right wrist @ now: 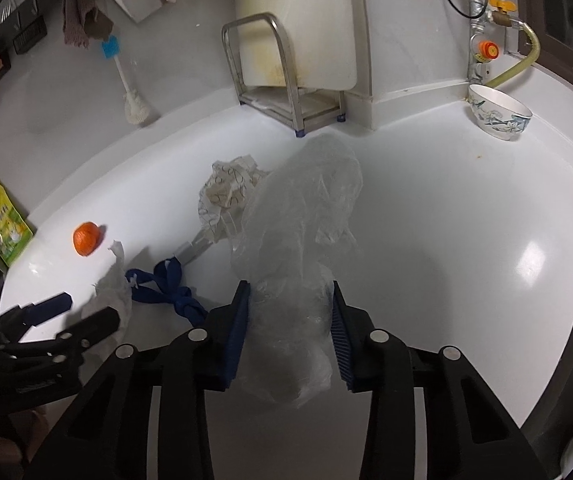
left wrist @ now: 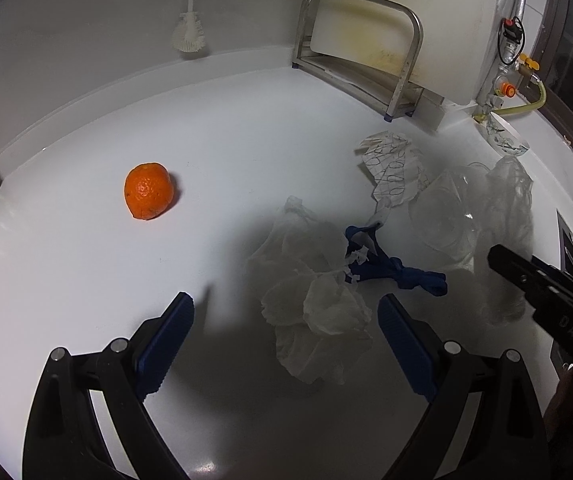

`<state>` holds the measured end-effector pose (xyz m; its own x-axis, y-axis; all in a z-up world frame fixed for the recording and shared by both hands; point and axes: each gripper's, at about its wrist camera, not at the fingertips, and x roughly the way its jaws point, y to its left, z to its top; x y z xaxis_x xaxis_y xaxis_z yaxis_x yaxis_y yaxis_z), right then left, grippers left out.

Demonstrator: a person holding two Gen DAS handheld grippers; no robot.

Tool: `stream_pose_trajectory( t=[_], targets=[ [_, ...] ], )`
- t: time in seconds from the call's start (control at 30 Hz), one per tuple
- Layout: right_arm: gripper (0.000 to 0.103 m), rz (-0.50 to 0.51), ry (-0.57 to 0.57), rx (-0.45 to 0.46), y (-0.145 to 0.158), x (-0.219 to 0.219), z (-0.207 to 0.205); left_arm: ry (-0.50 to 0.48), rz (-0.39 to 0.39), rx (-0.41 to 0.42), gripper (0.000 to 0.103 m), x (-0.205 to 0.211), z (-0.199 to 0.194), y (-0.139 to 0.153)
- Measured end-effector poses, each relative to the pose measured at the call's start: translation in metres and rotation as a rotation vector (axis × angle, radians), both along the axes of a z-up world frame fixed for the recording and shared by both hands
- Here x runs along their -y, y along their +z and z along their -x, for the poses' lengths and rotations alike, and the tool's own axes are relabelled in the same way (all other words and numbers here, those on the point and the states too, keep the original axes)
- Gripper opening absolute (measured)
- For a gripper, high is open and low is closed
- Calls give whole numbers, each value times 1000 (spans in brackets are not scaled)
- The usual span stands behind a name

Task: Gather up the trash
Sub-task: 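Reach the right tool to the clear plastic bag and close on it, then grasp the white crumpled plastic with the left tool while the right tool holds the bag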

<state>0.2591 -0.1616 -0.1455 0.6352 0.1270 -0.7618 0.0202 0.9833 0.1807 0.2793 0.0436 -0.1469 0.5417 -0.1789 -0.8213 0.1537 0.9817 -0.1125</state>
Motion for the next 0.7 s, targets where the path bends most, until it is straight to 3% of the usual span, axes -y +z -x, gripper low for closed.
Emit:
stream_pose_trajectory(
  t=[0.23,0.4,0.47,0.57,0.7],
  targets=[
    [36,-24,-26,11,6,4,7,7,-12,5,90,-1,1,-3],
    [36,-30,-42,13,8,5,16,-1,-1,0,68,-2,2,-2],
    [36,-30,-46,12,8,5,20,2,9,-10,48,-4,2,-2],
    [36,-34,-50,8,9,5,26,4,24,-29,28,-7,4,-3],
    [36,-47,-55,4,12,4,36,6,28,-20,25,-14,10,3]
  ],
)
